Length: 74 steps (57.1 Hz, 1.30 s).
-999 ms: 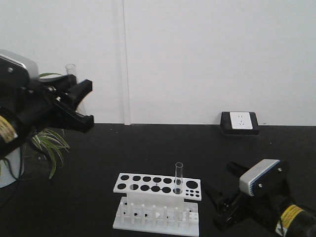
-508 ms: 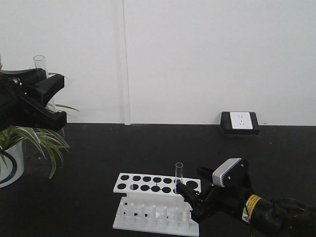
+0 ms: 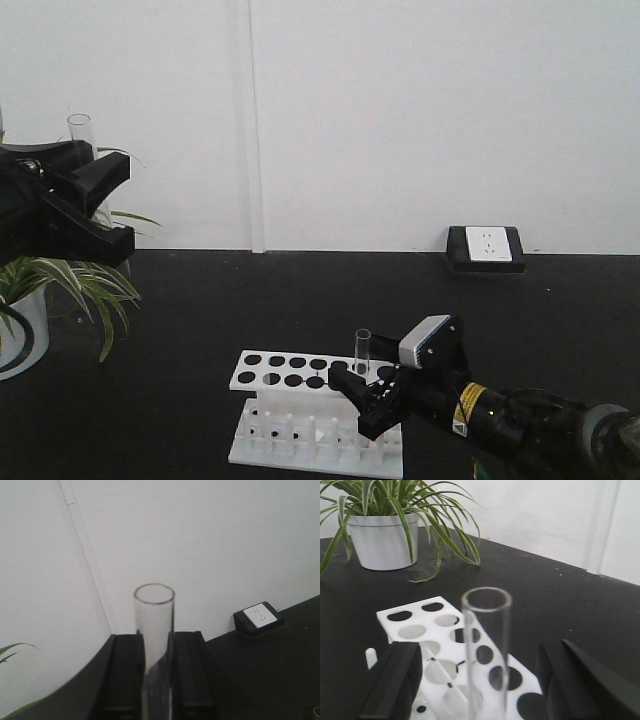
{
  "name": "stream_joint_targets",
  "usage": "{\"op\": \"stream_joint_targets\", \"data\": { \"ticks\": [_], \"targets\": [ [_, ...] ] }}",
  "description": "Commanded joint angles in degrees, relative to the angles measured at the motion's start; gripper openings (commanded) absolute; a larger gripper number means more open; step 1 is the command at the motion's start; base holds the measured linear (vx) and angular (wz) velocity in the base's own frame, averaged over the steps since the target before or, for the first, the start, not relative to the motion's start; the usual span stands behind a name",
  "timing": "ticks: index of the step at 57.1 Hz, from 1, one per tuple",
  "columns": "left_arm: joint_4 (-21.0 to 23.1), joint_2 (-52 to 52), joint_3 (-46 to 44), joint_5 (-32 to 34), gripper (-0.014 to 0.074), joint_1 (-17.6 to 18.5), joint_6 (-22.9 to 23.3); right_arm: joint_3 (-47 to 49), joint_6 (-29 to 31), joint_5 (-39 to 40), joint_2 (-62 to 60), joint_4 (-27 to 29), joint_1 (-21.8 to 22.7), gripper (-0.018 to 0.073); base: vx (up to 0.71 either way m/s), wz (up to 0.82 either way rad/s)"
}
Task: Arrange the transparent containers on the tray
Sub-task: 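Close the right gripper on the other tube in the rack, then lift the tube out of the rack with the right gripper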
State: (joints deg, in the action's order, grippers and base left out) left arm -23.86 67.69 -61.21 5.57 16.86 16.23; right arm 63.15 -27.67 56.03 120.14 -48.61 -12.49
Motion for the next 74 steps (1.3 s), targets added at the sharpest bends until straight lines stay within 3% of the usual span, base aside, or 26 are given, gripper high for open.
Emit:
{"op": "stream_joint_targets", "data": {
  "ticks": [1, 15, 28, 37, 47, 55, 65, 69, 74],
  "targets": [
    [0.4, -1.7, -1.7, 3.2, -0.0001, 0.3, 0.7, 2.1, 0.0, 4.7, -2.9, 1.8, -0.1, 0.0461, 0.0, 0.0],
    [0.4, -1.7, -1.7, 2.6, -0.0001, 0.3, 0.7, 2.1, -0.1, 5.1, -3.0, 2.0, -0.1, -0.0009, 0.0, 0.0],
    [0.4, -1.7, -1.7, 2.2, -0.0001, 0.3, 0.7, 2.1, -1.8, 1.1, -7.9, 2.1, -0.1, -0.0013, 0.0, 0.0],
    [0.4, -1.7, -1.7, -0.8, -0.0001, 0.3, 0.7, 2.1, -7.9, -6.5, -16.4, 1.2, -0.1, -0.0013, 0.0, 0.0],
    [0.4, -1.7, -1.7, -5.2, -0.0001, 0.3, 0.7, 2.1, -22.0, -20.1, -28.4, -6.8, -0.1, -0.0013, 0.0, 0.0],
    [0.5, -1.8, -1.7, -8.9, -0.0001, 0.3, 0.7, 1.9, -38.7, -28.0, -36.7, -20.3, -0.1, -0.0013, 0.0, 0.0],
    [4.2, -2.4, -1.5, -15.0, -0.0001, 0.4, 0.5, 1.9, -62.9, -28.4, -44.7, -43.6, -0.1, -0.0013, 0.0, 0.0],
    [5.5, -3.8, 0.3, -14.6, -0.0001, 0.4, 0.0, 1.9, -73.1, -28.4, -47.0, -53.6, -0.1, -0.0013, 0.0, 0.0],
    [5.4, -6.9, 4.4, -11.9, -0.0001, 1.2, 0.0, 0.5, -78.0, -28.5, -49.5, -54.2, 0.1, -0.0013, 0.0, 0.0]
  ]
}}
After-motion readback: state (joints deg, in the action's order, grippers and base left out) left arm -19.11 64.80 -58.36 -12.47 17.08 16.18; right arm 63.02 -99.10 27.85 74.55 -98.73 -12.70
